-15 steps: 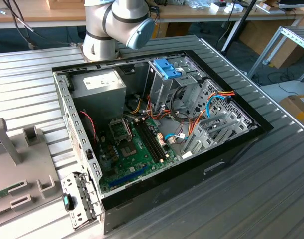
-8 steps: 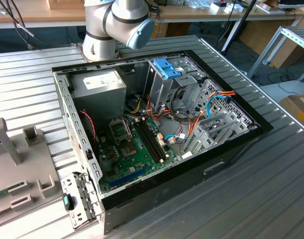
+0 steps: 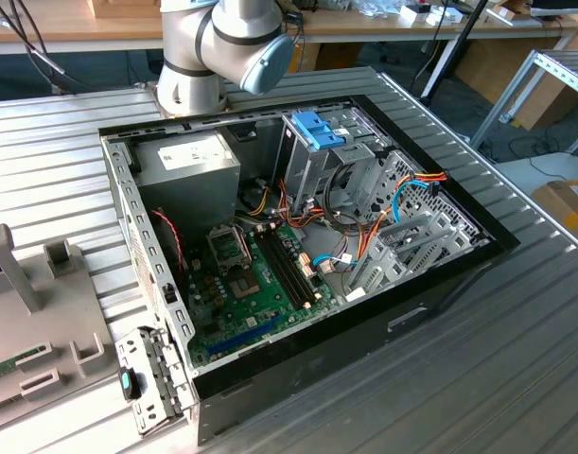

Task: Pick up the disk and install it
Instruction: 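Pick up the disk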

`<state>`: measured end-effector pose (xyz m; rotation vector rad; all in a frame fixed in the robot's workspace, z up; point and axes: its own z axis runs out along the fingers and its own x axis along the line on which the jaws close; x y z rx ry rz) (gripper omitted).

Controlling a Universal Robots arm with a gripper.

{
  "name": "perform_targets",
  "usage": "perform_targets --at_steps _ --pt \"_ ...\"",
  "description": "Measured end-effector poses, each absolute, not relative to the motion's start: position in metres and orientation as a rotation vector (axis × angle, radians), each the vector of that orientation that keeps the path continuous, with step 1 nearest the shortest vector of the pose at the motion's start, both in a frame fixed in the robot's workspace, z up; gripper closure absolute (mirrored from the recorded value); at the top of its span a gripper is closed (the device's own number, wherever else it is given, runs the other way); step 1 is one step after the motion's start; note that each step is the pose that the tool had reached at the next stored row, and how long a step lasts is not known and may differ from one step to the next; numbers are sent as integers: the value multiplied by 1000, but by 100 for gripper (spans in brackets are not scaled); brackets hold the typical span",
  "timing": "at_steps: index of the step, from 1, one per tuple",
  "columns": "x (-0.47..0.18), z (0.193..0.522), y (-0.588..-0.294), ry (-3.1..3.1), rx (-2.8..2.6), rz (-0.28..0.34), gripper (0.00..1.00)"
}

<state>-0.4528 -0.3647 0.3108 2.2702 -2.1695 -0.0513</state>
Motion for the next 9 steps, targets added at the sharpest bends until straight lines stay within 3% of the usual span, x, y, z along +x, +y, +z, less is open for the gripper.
perform_targets --at_steps 9 --pt "-456 308 -365 -2172 2273 -45 46"
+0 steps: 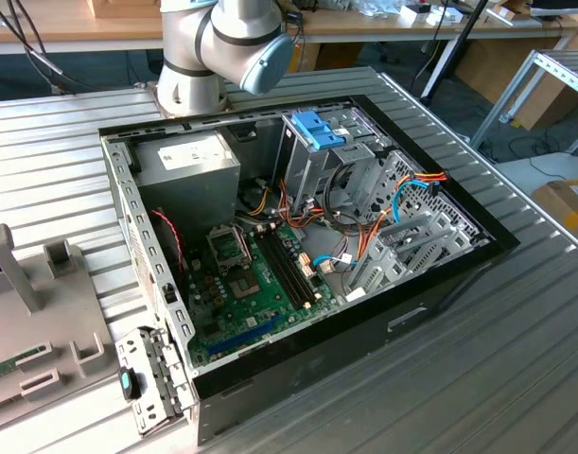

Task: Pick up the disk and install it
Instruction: 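Pick up the disk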

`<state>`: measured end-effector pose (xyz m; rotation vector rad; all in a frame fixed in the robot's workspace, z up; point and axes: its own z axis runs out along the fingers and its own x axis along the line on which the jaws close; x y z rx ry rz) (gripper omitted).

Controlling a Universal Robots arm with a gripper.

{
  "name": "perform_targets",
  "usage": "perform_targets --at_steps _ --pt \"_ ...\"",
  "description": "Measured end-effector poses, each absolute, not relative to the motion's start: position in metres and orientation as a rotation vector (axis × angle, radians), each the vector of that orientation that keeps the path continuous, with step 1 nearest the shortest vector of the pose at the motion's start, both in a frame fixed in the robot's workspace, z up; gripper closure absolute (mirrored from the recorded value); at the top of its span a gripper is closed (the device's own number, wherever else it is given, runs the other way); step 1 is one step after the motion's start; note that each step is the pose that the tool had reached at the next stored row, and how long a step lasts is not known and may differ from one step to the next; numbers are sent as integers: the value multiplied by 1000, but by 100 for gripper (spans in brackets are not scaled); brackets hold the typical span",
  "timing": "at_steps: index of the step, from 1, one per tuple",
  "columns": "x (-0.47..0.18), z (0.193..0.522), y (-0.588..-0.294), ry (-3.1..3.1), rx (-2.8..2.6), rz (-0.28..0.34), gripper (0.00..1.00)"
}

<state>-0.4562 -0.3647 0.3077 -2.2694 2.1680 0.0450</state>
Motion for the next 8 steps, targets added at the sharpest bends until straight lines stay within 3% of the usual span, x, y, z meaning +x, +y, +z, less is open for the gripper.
perform_targets --at_steps 3,4,5,6,8 --pt "-456 308 -365 2168 -2269 45 46" --pt "-456 308 -365 2168 -2269 45 55" --pt "-456 307 -365 2168 -2269 45 55" --pt "-456 307 -365 2168 -2269 45 62" --pt "-456 307 -365 2168 -2269 45 63"
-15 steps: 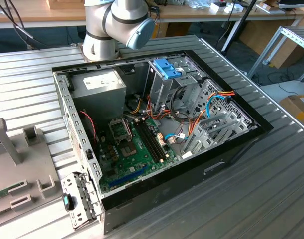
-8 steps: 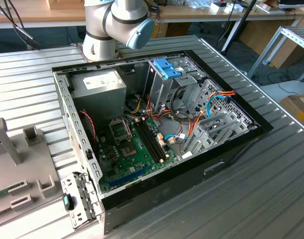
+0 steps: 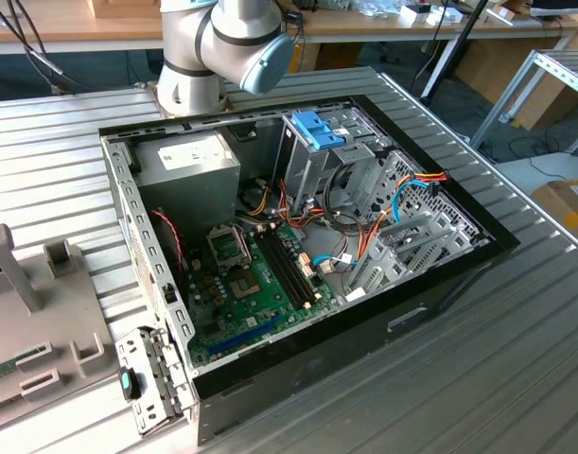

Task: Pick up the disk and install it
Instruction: 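Pick up the disk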

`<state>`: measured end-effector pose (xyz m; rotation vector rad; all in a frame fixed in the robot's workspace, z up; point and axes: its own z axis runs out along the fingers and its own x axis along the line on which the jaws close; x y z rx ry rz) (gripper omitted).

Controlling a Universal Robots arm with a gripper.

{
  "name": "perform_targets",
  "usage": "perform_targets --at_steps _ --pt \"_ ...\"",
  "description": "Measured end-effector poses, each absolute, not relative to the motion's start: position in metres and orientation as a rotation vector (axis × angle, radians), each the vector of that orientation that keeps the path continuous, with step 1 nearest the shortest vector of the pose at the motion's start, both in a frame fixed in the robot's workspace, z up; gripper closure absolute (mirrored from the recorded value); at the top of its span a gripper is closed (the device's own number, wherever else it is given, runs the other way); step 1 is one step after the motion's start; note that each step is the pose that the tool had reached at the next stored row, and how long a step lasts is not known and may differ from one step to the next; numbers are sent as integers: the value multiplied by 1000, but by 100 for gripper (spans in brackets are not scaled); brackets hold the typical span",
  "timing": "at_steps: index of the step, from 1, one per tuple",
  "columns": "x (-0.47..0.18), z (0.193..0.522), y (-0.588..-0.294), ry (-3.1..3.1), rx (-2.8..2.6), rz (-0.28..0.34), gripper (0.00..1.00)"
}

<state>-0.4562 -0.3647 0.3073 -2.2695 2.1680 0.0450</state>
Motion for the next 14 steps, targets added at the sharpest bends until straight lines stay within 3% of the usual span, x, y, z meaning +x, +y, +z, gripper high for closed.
perform_targets --at_steps 14 --pt "-456 312 -365 2168 -2269 45 63"
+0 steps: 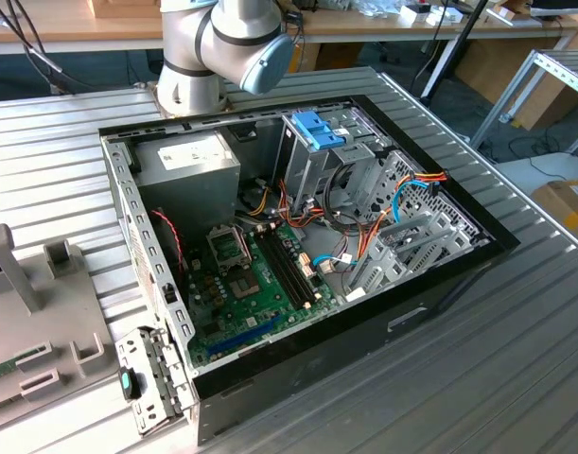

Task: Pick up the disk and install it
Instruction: 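Pick up the disk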

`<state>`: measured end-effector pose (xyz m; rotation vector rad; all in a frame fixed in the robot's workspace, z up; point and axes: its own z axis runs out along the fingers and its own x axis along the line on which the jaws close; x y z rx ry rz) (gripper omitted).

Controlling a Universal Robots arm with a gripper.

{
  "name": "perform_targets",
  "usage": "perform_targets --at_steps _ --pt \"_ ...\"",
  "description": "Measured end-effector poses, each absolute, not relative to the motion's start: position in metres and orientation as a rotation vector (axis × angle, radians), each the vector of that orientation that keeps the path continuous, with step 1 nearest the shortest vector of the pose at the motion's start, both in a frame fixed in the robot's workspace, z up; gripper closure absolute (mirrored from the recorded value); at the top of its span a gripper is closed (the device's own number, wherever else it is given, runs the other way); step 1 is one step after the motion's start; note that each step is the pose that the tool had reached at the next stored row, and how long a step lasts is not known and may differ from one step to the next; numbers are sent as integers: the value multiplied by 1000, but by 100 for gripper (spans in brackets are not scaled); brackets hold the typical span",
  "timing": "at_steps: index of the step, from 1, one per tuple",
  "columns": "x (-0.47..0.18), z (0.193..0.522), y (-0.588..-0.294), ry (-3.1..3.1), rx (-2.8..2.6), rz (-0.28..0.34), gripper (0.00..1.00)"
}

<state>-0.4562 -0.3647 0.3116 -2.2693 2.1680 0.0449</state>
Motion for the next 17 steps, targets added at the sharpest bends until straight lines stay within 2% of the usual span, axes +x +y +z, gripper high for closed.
perform_targets --at_steps 5,10,17 --pt "-456 315 -365 2168 -2270 45 63" --pt "-456 340 -365 2168 -2269 45 63" --pt "-456 397 -365 2167 -2269 43 63"
